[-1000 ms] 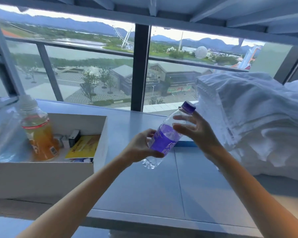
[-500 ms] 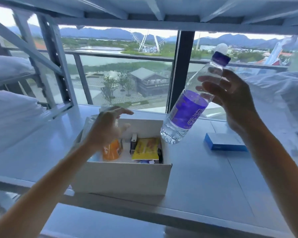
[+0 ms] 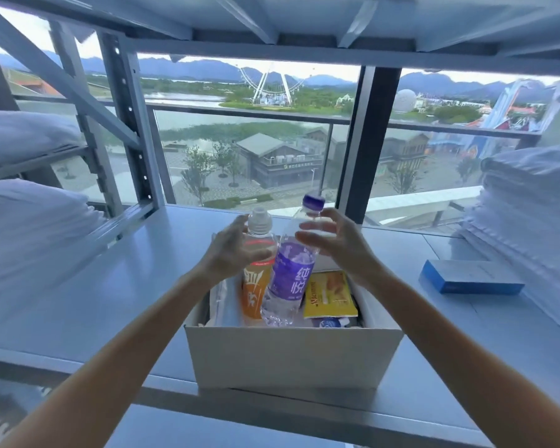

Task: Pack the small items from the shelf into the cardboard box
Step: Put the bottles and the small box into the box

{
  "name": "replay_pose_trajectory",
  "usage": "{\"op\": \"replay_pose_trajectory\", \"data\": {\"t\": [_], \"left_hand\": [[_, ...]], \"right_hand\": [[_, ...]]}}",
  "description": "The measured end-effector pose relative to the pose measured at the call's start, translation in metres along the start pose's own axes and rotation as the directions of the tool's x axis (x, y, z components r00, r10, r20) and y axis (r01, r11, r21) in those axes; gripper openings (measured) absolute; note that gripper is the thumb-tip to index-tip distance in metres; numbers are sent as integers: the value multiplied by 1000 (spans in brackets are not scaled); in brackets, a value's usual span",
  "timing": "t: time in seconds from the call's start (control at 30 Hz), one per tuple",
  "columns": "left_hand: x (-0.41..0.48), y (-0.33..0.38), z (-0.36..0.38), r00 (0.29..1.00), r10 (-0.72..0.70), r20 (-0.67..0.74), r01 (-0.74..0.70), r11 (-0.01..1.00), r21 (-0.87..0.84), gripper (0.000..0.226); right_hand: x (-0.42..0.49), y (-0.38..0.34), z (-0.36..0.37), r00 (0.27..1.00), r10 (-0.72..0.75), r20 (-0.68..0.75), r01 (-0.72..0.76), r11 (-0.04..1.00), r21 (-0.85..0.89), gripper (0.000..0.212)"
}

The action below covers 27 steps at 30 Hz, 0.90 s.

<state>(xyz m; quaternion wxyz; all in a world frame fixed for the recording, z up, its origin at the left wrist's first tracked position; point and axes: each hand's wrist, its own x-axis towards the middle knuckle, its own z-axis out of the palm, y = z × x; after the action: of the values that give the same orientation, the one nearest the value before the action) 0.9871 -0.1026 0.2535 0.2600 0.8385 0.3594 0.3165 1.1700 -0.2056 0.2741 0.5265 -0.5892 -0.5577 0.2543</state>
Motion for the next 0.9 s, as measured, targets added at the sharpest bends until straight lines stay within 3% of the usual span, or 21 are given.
{"op": "replay_pose_trajectory", "data": {"t": [0.1, 0.27, 0.67, 0.9], "left_hand": [[1, -8, 1, 999, 43, 15, -42, 997, -69, 68], [-2, -22, 9, 990, 91, 111, -74, 986, -148, 80], [-3, -30, 17, 990, 117, -73, -120, 992, -26, 85], [-1, -29, 16, 992, 100, -72, -104, 994, -41, 85]], "right_hand": [[1, 11, 9, 1000, 9, 28, -6, 993, -116, 47], [-2, 25, 13, 999, 38, -1, -37, 984, -175, 54], [3, 31, 30, 970, -127, -206, 35, 915, -401, 78], [6, 35, 32, 957, -176, -228, 59, 894, -444, 62]]}}
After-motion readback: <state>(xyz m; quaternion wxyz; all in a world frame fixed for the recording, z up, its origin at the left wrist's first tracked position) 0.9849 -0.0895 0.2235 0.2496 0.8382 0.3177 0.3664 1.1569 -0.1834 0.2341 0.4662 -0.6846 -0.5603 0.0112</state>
